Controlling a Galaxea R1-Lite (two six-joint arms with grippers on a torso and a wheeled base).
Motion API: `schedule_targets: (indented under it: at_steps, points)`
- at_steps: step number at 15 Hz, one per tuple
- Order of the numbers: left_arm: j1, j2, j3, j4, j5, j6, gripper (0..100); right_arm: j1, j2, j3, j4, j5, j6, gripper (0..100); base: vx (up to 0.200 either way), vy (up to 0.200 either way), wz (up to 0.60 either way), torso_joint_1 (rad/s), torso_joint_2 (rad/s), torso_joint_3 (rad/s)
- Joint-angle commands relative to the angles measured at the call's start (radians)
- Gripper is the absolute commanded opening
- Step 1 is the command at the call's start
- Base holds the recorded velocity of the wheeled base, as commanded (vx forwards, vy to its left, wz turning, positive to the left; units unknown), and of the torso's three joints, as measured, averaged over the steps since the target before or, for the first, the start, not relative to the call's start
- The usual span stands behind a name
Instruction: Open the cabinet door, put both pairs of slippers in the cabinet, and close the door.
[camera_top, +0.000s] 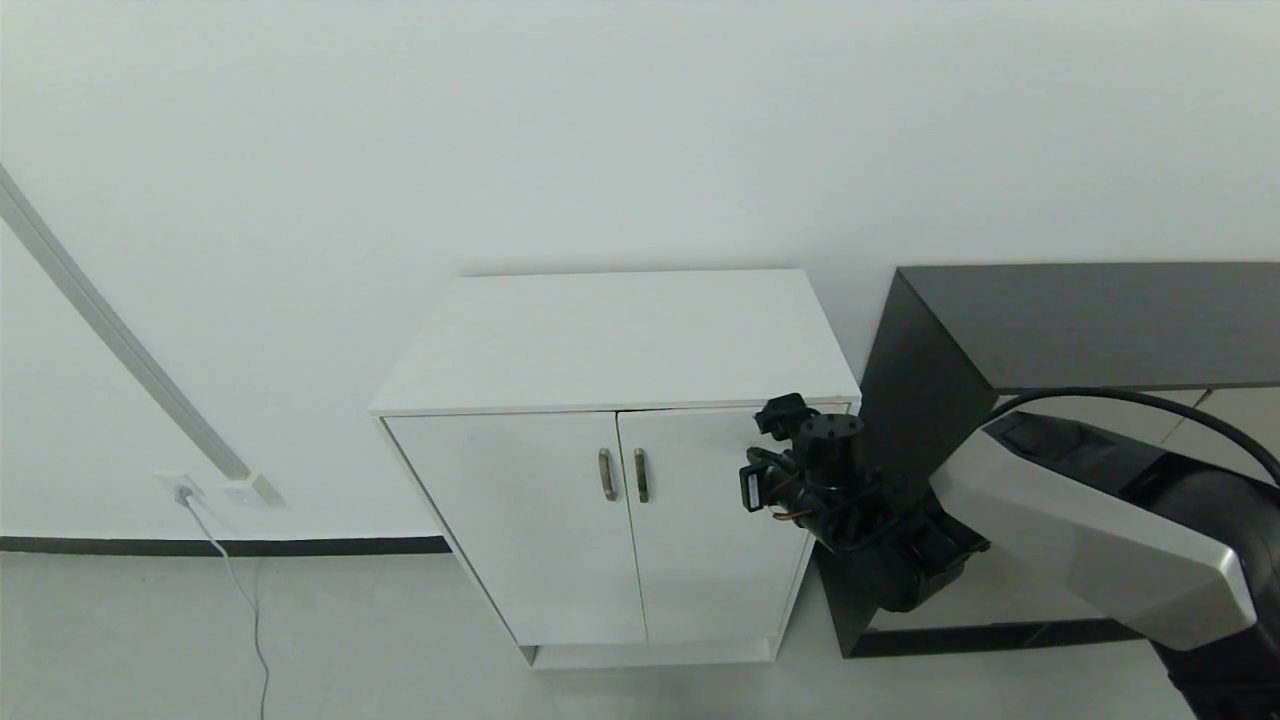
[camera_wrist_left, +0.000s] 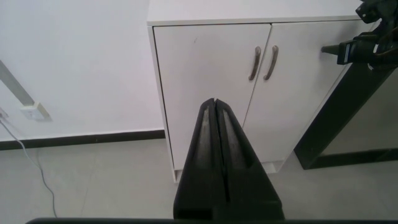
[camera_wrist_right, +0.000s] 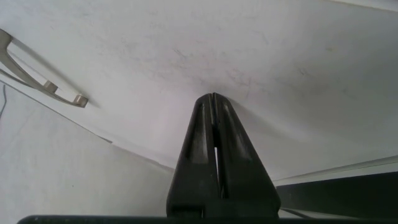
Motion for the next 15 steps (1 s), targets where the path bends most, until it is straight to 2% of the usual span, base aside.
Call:
schedule_targets:
  at_steps: [1,15]
  points:
    - [0.0,0.001,0.0,0.0,0.0,-0.002,0,0.001,0.0,-0.001,-0.001,0.0,0.0,0,0.0,0.0,0.0,0.0,0.0,0.0]
    - [0.0,0.001,0.0,-0.001,0.001,-0.002,0,0.001,0.013,-0.007,0.013,0.0,0.0,0,0.0,0.0,0.0,0.0,0.0,0.0]
